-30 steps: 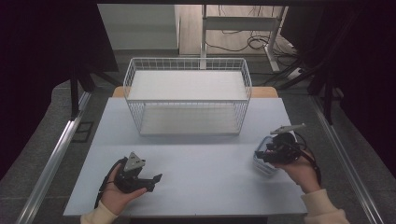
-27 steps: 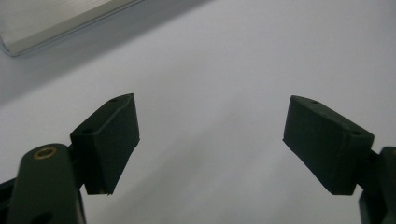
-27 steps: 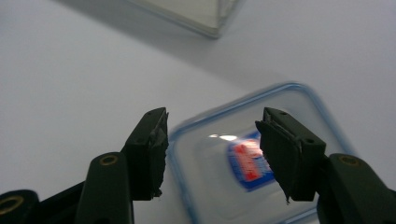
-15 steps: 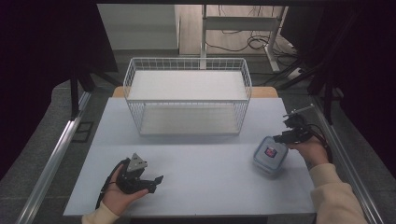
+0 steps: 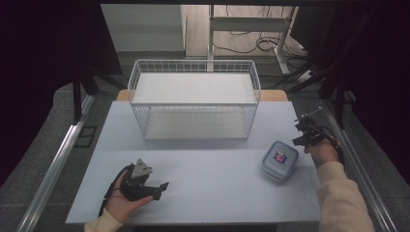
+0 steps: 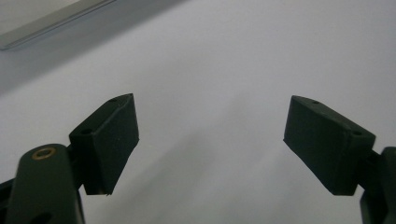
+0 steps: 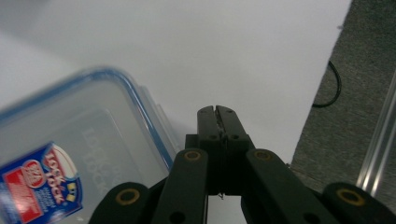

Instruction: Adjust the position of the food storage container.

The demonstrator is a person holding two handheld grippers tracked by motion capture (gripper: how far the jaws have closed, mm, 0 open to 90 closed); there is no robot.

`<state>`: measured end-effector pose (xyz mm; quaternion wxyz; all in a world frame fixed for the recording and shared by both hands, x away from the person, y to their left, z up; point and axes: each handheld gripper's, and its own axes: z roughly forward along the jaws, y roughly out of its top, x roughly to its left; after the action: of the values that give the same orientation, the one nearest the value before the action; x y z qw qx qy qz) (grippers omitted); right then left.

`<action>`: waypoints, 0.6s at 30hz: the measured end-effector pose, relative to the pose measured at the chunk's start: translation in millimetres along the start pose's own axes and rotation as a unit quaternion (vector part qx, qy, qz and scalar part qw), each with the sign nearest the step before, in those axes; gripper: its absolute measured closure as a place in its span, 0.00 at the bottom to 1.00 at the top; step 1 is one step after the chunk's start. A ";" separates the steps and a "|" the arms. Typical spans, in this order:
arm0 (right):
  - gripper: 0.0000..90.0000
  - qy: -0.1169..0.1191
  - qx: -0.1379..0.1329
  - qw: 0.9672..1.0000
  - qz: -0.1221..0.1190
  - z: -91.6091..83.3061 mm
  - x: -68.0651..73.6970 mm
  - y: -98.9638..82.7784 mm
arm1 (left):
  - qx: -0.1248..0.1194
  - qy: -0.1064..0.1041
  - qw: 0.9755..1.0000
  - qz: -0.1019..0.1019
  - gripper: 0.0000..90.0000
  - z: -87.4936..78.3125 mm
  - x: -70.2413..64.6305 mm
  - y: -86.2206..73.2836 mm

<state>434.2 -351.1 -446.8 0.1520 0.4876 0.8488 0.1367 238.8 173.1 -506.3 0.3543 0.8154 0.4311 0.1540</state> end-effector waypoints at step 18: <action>1.00 0.016 0.023 0.999 -0.037 -0.8 25.5 -12.7 | 0.002 -0.001 1.000 0.000 0.20 2.1 -0.6 0.0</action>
<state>411.7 -335.2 -454.0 0.1319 0.4573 0.8713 0.1198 239.7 171.7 -507.8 0.3530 0.8165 0.4308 0.1522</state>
